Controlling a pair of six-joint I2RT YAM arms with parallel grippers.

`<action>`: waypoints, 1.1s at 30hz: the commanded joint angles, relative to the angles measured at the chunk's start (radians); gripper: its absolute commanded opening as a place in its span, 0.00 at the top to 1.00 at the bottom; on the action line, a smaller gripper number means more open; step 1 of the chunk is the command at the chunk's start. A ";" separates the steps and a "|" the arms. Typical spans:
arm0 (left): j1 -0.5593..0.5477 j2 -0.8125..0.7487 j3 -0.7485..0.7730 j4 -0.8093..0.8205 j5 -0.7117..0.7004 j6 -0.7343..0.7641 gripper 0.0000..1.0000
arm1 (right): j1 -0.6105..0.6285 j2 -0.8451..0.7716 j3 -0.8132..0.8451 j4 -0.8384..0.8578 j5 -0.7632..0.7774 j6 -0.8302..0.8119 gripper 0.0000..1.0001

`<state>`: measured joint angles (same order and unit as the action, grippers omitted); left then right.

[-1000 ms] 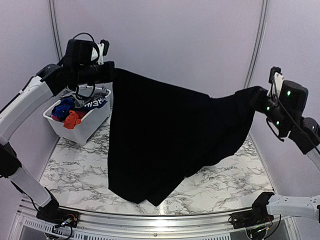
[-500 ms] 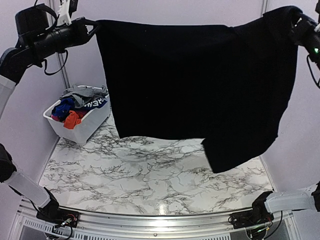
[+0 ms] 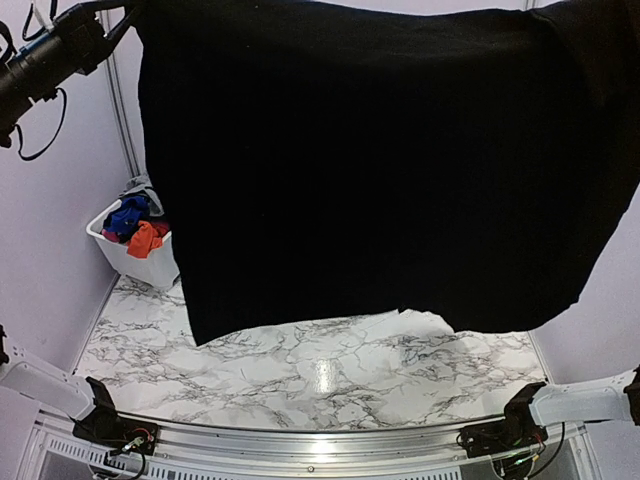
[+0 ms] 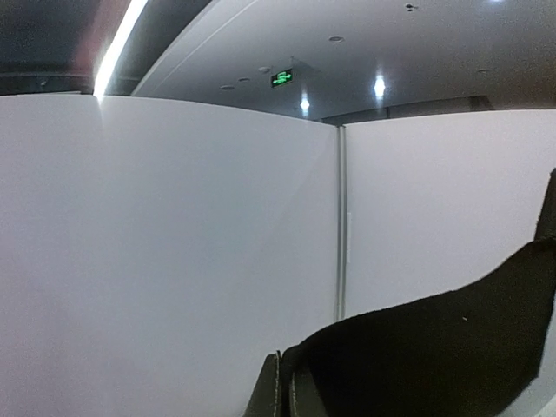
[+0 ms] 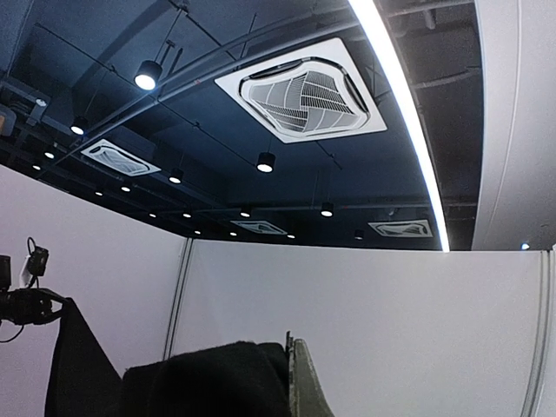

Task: Fold and stack the mixed laundry pile
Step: Flatten out the crumpled T-shirt at the center of the board.

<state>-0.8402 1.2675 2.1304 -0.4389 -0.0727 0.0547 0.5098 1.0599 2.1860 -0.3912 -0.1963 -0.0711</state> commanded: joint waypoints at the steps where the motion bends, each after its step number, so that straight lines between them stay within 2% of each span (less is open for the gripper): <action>1: -0.003 0.053 0.006 0.061 -0.247 0.068 1.00 | -0.009 0.011 -0.086 0.040 0.129 -0.005 1.00; 3: 0.006 0.084 -0.001 0.056 -0.358 0.082 1.00 | -0.009 -0.008 -0.165 0.084 0.258 -0.021 1.00; 5: 0.039 0.128 0.002 0.030 -0.405 0.072 1.00 | -0.008 -0.007 -0.237 0.113 0.368 -0.047 1.00; 10: 0.155 0.248 -0.048 -0.006 -0.384 0.000 1.00 | -0.024 0.062 -0.461 0.187 0.495 -0.105 1.00; 12: 0.193 0.309 -0.072 -0.006 -0.372 -0.013 1.00 | -0.107 0.122 -0.533 0.205 0.430 -0.055 1.00; 15: 0.249 0.423 -0.106 0.002 -0.328 -0.046 1.00 | -0.301 0.233 -0.626 0.260 0.271 0.093 1.00; 18: 0.300 0.564 -0.106 0.046 -0.288 -0.112 1.00 | -0.404 0.397 -0.668 0.338 0.166 0.187 1.00; 19: 0.317 0.624 -0.086 0.056 -0.265 -0.124 1.00 | -0.432 0.479 -0.641 0.335 0.128 0.213 0.91; 20: 0.332 0.689 -0.043 0.057 -0.256 -0.132 0.93 | -0.457 0.567 -0.583 0.309 0.075 0.238 0.77; 21: 0.340 0.753 0.004 0.054 -0.262 -0.133 0.74 | -0.472 0.704 -0.504 0.260 0.046 0.256 0.61; 22: 0.348 0.814 0.056 0.048 -0.266 -0.135 0.56 | -0.478 0.812 -0.404 0.180 0.030 0.262 0.39; 23: 0.357 0.852 0.089 0.045 -0.266 -0.148 0.44 | -0.481 0.910 -0.271 0.083 0.003 0.251 0.12; 24: 0.364 0.875 0.101 0.041 -0.275 -0.174 0.26 | -0.480 1.007 -0.142 -0.035 0.000 0.232 0.03; 25: 0.368 0.890 0.114 0.026 -0.281 -0.195 0.07 | -0.476 1.079 -0.019 -0.161 0.027 0.227 0.02; 26: 0.368 0.906 0.140 -0.005 -0.285 -0.204 0.03 | -0.476 1.129 0.073 -0.224 0.035 0.224 0.02; 28: 0.365 0.903 0.138 -0.041 -0.285 -0.208 0.01 | -0.477 1.144 0.110 -0.250 0.080 0.233 0.01; 31: 0.363 0.856 0.063 -0.049 -0.298 -0.197 0.01 | -0.483 1.058 -0.061 -0.153 0.110 0.254 0.01; 33: 0.363 0.819 0.008 -0.061 -0.298 -0.199 0.01 | -0.491 1.030 -0.125 -0.150 0.138 0.257 0.02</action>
<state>-0.4694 2.2101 2.1883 -0.4816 -0.3534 -0.1276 0.0257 2.2314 2.1204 -0.5419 -0.1047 0.1547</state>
